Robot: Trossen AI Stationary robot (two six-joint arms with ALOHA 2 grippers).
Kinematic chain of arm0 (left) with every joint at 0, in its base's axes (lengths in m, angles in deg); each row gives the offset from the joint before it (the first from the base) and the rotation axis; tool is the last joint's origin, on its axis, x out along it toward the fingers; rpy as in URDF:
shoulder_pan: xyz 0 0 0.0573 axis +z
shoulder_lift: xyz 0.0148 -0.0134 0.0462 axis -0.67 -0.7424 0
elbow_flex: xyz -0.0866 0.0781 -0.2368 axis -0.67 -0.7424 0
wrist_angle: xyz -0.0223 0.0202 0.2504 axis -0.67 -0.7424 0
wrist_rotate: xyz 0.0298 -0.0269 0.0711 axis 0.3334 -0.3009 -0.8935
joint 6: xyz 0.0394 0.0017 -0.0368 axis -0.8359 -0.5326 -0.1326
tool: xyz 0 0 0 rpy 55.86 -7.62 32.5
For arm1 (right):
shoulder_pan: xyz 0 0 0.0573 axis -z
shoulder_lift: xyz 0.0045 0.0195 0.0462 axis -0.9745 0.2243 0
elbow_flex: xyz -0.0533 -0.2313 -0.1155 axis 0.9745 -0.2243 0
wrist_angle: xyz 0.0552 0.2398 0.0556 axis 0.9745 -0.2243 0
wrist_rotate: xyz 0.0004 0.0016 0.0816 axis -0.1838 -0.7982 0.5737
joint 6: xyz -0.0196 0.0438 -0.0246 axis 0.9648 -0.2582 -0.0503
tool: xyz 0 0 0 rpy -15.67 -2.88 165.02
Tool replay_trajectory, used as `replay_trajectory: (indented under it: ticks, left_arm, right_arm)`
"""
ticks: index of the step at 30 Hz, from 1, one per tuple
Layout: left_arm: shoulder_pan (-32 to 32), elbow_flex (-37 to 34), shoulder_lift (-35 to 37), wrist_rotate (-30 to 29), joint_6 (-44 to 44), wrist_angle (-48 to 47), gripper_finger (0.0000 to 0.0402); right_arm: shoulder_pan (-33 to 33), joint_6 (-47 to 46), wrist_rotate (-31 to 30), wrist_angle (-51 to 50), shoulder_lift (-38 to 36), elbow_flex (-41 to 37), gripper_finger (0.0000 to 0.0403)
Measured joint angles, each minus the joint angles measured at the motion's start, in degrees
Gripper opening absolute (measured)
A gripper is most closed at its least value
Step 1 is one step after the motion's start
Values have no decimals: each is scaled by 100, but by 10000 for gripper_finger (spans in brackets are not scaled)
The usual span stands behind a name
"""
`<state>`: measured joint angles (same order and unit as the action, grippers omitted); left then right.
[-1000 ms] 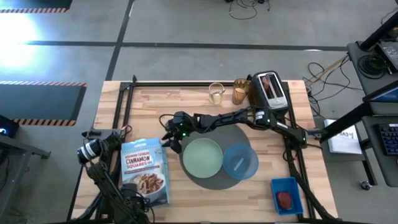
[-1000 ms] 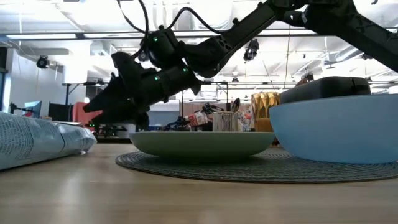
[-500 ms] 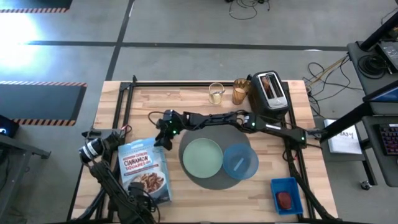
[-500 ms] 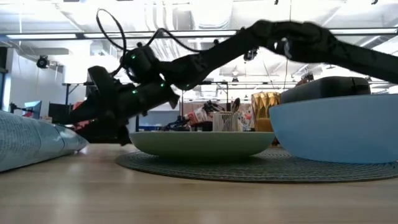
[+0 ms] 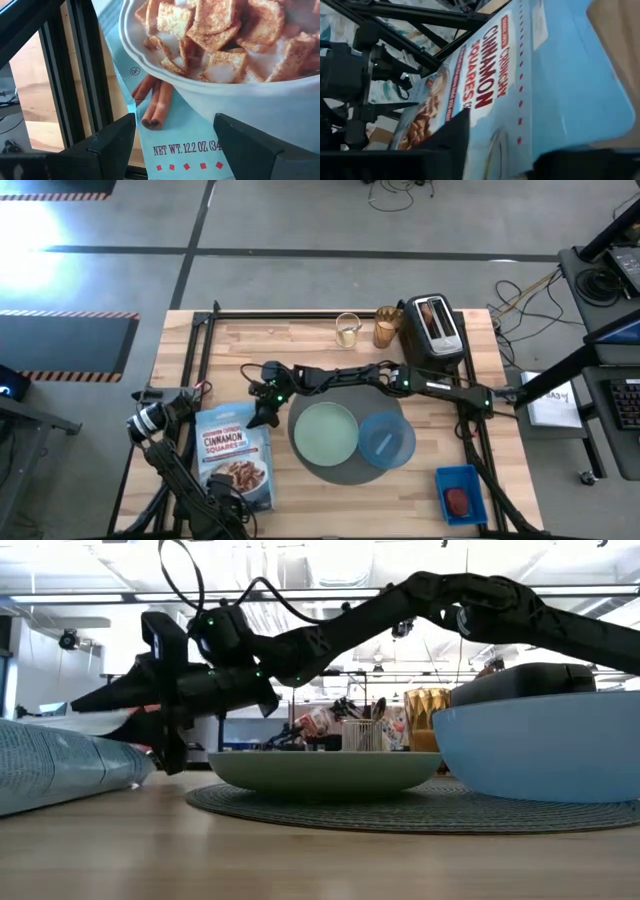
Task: Arrange a breakfast setting
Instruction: Pour the cereal from the cereal box into the blue bowl
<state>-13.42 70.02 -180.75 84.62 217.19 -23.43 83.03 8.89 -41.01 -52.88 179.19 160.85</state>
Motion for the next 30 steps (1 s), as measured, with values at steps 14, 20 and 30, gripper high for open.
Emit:
replay_trajectory:
  ticks: [14, 20, 30]
  left_arm:
    - [-90, -19, -14, -90, 210, -179, 260]
    - [-111, -27, -17, -402, 377, -248, 260]
    - [-109, 105, -24, -827, 350, -511, 260]
  right_arm:
    - [81, 330, -131, -747, -353, 0, 8]
    - [86, 1624, -853, -1888, -844, 0, 8]
    - [92, 3062, -2243, -2797, -1490, -2, 8]
